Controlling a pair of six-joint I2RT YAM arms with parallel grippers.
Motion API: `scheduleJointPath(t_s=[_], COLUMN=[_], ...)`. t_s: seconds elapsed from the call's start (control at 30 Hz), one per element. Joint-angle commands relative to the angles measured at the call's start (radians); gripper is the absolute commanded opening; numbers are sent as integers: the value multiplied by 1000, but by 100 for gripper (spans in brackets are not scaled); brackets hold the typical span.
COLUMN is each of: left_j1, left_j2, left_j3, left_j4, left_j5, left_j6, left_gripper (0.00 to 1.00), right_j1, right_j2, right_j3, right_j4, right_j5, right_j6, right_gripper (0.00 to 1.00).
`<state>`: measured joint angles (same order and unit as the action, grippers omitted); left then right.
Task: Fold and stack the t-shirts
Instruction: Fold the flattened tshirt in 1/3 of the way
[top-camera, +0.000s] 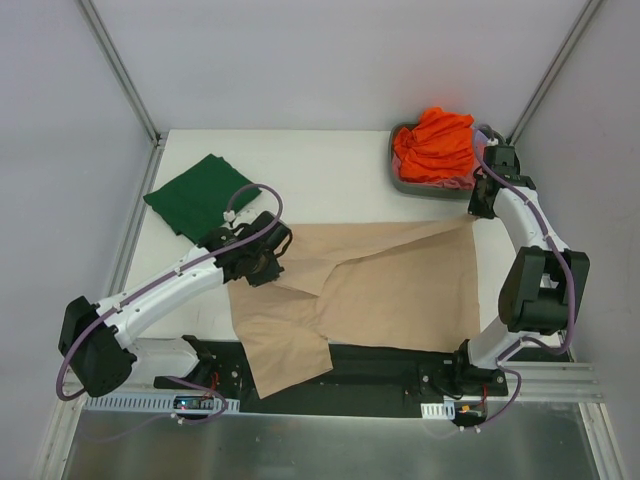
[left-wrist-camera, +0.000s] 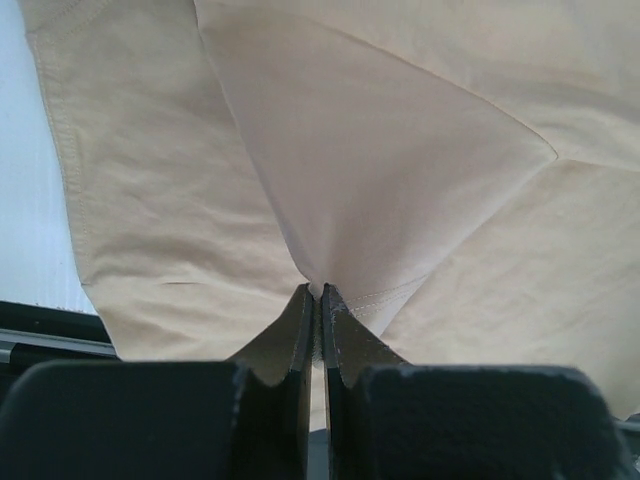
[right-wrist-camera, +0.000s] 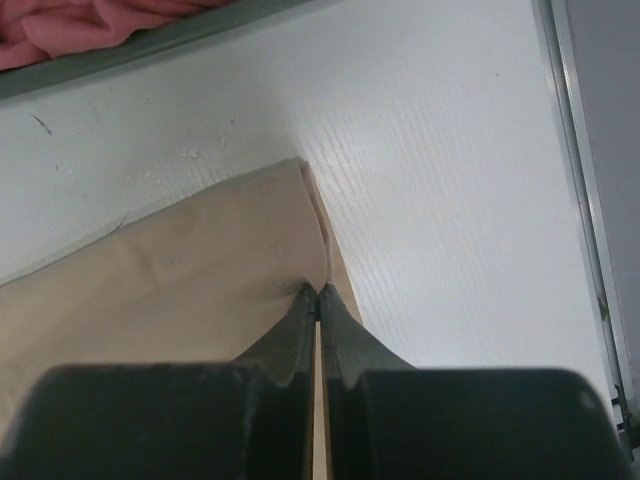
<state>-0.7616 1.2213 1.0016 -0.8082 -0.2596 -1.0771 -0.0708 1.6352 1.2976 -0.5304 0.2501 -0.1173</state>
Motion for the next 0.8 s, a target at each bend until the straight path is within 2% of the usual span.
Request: scheduleJointPath(t_s=[0.0,0.33,0.5,0.77], left_j1=[-25,-27,-25,-27], left_j2=[-22,7,52,87], left_j3=[12,22,32,40], left_j4=[-25,-25,-25,-25], left_j5=[-23,-46,-47,-46], left_j6=[-35,-20,-18,-17], left_gripper=[0,0,0,0], right_j1=[-9,-9,-9,-9], right_j2=[0,14,20,35], right_j3=[12,11,2,-41], right_j4=[-8,-16,-28,-55], right_j5=[48,48,48,115], right_j6=[-13,-16,-4,39], right_gripper=[0,1,7,9])
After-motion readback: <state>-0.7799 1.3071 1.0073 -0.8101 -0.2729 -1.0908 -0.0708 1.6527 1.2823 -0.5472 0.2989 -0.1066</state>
